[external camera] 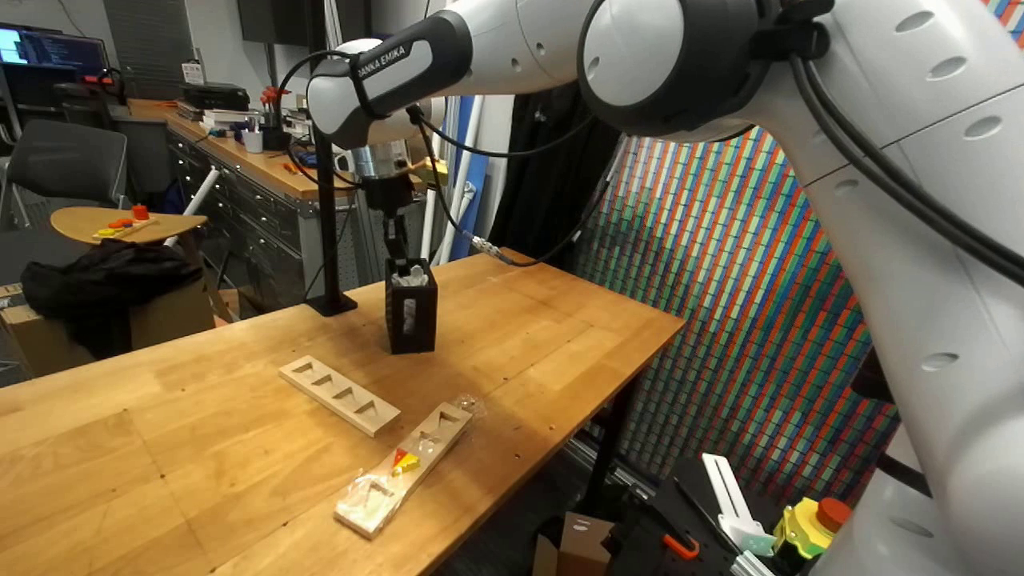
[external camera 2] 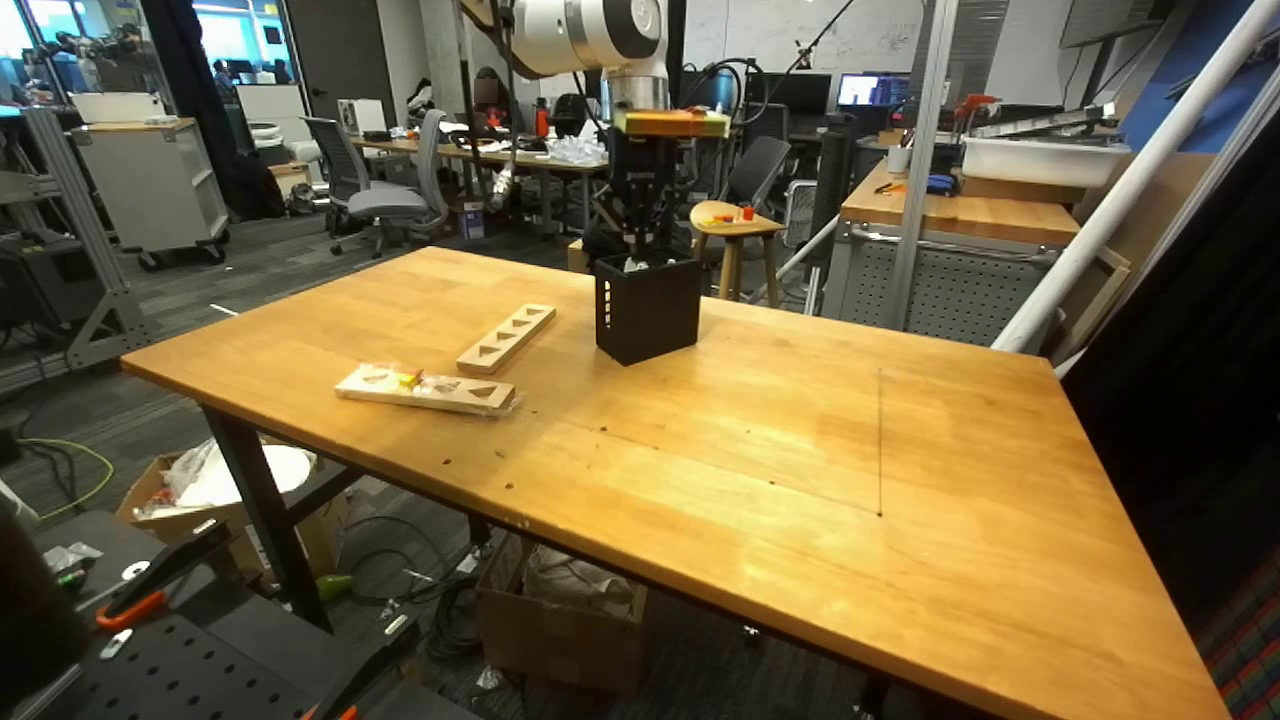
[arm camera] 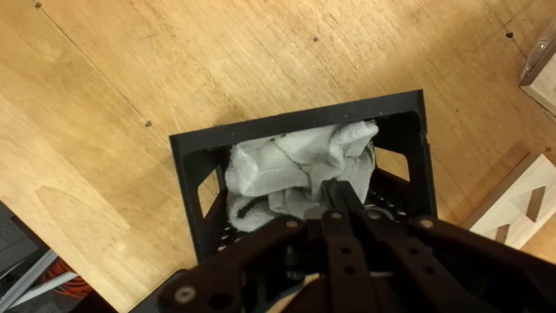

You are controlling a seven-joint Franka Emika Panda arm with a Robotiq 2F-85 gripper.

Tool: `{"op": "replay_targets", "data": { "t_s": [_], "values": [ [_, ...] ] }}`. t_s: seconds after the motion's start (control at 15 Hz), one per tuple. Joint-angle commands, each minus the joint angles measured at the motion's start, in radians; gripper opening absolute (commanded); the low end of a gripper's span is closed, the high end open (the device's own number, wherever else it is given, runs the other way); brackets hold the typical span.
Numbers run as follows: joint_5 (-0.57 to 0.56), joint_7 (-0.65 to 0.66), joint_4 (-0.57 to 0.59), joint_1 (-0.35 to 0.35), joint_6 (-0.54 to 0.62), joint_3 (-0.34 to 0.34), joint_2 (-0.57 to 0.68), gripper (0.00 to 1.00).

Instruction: Stuff the towel into the box

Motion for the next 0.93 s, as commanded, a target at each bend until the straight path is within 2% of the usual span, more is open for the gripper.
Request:
{"op": "replay_targets", "data": {
  "t_s": [0.0,0.47,0.87],
  "values": [
    [0.004,0.020,-0.138,-0.013,0.074,0.011,-0.083,0.02],
    [0.010,-0.014,-0.136,-0.029,0.110,0.019,-0.051,0.02],
    [0.048,-0.067,-0.128,-0.081,0.136,0.028,-0.015,0.02]
  ]
}}
